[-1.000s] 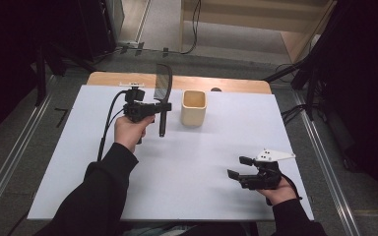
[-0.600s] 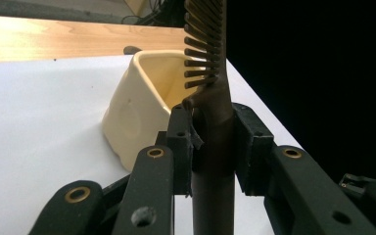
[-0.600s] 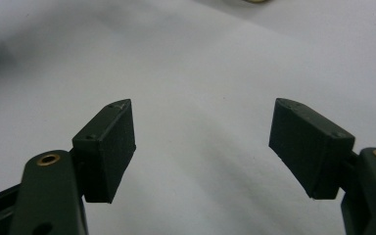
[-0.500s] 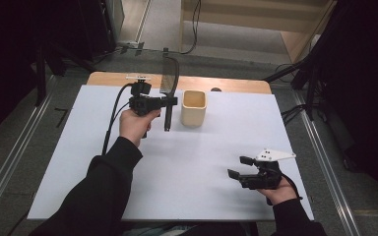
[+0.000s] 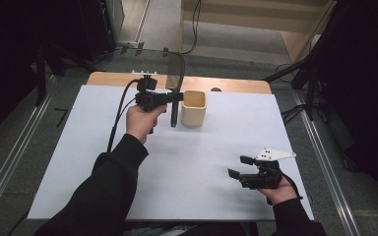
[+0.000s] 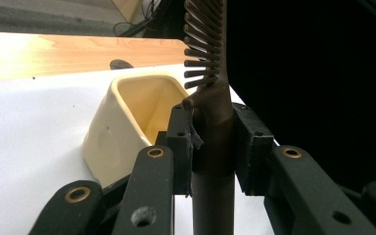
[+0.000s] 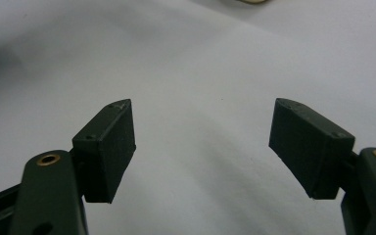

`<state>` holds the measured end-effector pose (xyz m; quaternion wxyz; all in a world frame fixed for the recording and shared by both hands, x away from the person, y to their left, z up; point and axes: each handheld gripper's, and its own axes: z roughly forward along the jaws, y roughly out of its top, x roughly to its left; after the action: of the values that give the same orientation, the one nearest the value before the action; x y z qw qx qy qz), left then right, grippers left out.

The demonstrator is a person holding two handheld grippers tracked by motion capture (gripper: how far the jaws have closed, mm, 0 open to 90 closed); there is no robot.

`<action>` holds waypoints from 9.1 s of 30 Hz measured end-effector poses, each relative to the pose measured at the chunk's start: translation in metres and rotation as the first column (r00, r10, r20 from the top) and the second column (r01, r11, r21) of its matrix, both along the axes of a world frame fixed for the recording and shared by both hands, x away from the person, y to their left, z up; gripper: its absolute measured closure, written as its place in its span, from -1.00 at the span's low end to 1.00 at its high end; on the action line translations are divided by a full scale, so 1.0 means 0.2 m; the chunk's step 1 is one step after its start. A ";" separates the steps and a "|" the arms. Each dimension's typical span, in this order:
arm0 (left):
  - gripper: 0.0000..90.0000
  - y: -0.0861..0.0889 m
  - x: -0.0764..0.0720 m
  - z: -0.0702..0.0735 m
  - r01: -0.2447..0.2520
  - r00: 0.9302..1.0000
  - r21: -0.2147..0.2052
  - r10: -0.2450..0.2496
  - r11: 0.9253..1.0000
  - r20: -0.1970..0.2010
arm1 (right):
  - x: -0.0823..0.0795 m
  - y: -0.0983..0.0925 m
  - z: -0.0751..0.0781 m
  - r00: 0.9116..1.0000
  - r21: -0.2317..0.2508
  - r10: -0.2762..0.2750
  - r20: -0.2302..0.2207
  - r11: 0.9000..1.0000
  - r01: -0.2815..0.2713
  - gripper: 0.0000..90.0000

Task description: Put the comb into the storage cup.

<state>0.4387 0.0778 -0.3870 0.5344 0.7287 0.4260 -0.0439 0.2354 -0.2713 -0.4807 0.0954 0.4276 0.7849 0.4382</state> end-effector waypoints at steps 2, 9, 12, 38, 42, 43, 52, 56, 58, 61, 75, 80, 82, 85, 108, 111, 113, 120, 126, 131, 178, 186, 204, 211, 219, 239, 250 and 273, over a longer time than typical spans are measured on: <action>0.62 -0.01 0.01 0.01 -0.003 1.000 0.005 0.003 1.000 0.002 | 0.00 0.00 0.00 1.000 -0.002 -0.001 -0.002 1.000 0.001 -0.48; 0.62 -0.04 0.05 0.03 -0.008 1.000 0.013 0.007 1.000 0.017 | 0.00 0.00 0.00 1.000 0.000 0.001 -0.005 1.000 -0.001 -0.48; 0.62 -0.05 0.06 0.04 -0.007 1.000 0.016 0.007 1.000 0.020 | 0.00 0.00 0.00 1.000 0.000 0.003 -0.005 1.000 -0.003 -0.48; 0.62 -0.17 0.18 0.07 -0.029 0.998 0.016 0.028 0.999 0.051 | 0.00 0.02 0.00 1.000 0.004 0.021 0.000 1.000 -0.021 -0.48; 0.62 -0.17 0.20 0.08 -0.035 0.998 0.017 0.034 0.999 0.061 | 0.01 0.02 0.00 1.000 0.006 0.025 -0.002 1.000 -0.025 -0.48; 0.62 -0.17 0.21 0.08 -0.037 0.997 0.011 0.037 0.999 0.063 | 0.01 0.02 0.00 1.000 0.008 0.027 -0.002 1.000 -0.027 -0.48; 0.62 -0.19 0.23 0.10 -0.054 0.995 0.028 0.052 0.998 0.083 | 0.00 0.03 0.01 0.999 0.011 0.037 0.002 0.999 -0.037 -0.48; 0.62 -0.23 0.24 0.11 -0.060 0.994 0.050 0.055 0.997 0.097 | 0.00 0.04 0.01 0.999 0.010 0.046 0.002 0.999 -0.046 -0.48; 0.62 -0.25 0.25 0.11 -0.054 0.993 0.054 0.048 0.997 0.105 | 0.00 0.04 0.01 0.999 0.013 0.047 0.002 0.999 -0.047 -0.48; 0.62 -0.27 0.26 0.12 -0.054 0.992 0.057 0.047 0.997 0.117 | 0.00 0.04 0.01 0.999 0.016 0.039 0.005 0.999 -0.039 -0.48; 0.62 -0.30 0.33 0.06 -0.077 0.989 0.071 0.068 0.994 0.130 | 0.01 0.04 0.01 0.999 0.021 0.045 0.010 0.999 -0.046 -0.48; 0.62 -0.31 0.34 0.03 -0.071 0.989 0.080 0.060 0.994 0.135 | 0.01 0.03 0.01 0.999 0.022 0.045 0.013 0.999 -0.046 -0.48; 0.62 -0.32 0.34 0.03 -0.071 0.989 0.080 0.060 0.994 0.139 | 0.01 0.03 0.01 0.999 0.023 0.046 0.016 0.999 -0.047 -0.48; 0.62 -0.33 0.33 0.02 -0.061 0.988 0.084 0.048 0.995 0.144 | 0.01 0.03 0.01 0.999 0.024 0.046 0.014 0.999 -0.047 -0.48; 0.62 -0.34 0.32 -0.10 -0.043 0.991 0.093 0.030 0.995 0.133 | 0.02 0.03 0.01 0.999 0.025 0.046 0.015 0.999 -0.046 -0.48; 0.62 -0.33 0.31 -0.12 -0.044 0.990 0.097 0.031 0.994 0.136 | 0.02 0.03 0.01 0.999 0.025 0.044 0.013 0.999 -0.044 -0.48; 0.62 -0.33 0.31 -0.13 -0.043 0.991 0.092 0.030 0.995 0.133 | 0.02 0.03 0.01 0.999 0.026 0.043 0.011 0.999 -0.043 -0.48; 0.62 -0.33 0.31 -0.15 -0.036 0.990 0.105 0.021 0.994 0.142 | 0.02 0.04 0.01 0.999 0.026 0.044 0.011 0.999 -0.044 -0.48; 0.62 -0.33 0.30 -0.18 -0.036 0.990 0.116 0.019 0.993 0.141 | 0.02 0.04 0.01 0.999 0.027 0.046 0.011 0.999 -0.046 -0.48; 0.62 -0.33 0.30 -0.19 -0.033 0.990 0.116 0.017 0.993 0.142 | 0.02 0.04 0.01 0.999 0.025 0.047 0.012 0.999 -0.047 -0.48; -0.31 0.07 0.13 -0.14 0.097 0.994 0.121 -0.103 0.988 0.041 | 0.04 0.03 0.01 0.999 0.014 0.034 0.007 0.999 -0.034 -0.48; -0.33 0.09 0.08 -0.16 0.116 0.991 0.129 -0.124 0.985 0.053 | 0.04 0.03 0.00 1.000 0.012 0.026 0.001 1.000 -0.026 -0.48; -0.33 0.15 -0.02 -0.20 0.122 0.991 0.139 -0.128 0.983 0.036 | 0.05 0.03 0.00 1.000 0.006 0.014 -0.001 1.000 -0.014 -0.48; -0.33 0.16 -0.06 -0.20 0.128 0.990 0.138 -0.134 0.982 0.036 | 0.05 0.02 -0.01 1.000 0.004 0.014 -0.002 1.000 -0.014 -0.48; -0.33 0.18 -0.12 -0.20 0.134 0.989 0.139 -0.141 0.981 0.036 | 0.05 0.02 -0.01 1.000 0.006 0.011 -0.005 1.000 -0.011 -0.48; -0.33 0.23 -0.24 -0.24 0.152 0.987 0.169 -0.158 0.974 0.021 | 0.06 0.02 -0.01 1.000 0.007 0.009 -0.006 1.000 -0.009 -0.48; -0.33 0.26 -0.31 -0.26 0.172 0.984 0.158 -0.176 0.972 0.009 | 0.06 0.02 -0.01 1.000 0.004 0.008 -0.007 1.000 -0.008 -0.48; -0.33 0.36 -0.44 -0.30 0.169 0.985 0.178 -0.173 0.969 0.008 | 0.06 0.02 -0.02 1.000 0.008 0.008 -0.008 1.000 -0.008 -0.48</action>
<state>0.3510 0.1496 -0.4474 0.4667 0.8078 0.3575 -0.0434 0.2472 -0.2682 -0.4839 0.0886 0.4266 0.7852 0.4401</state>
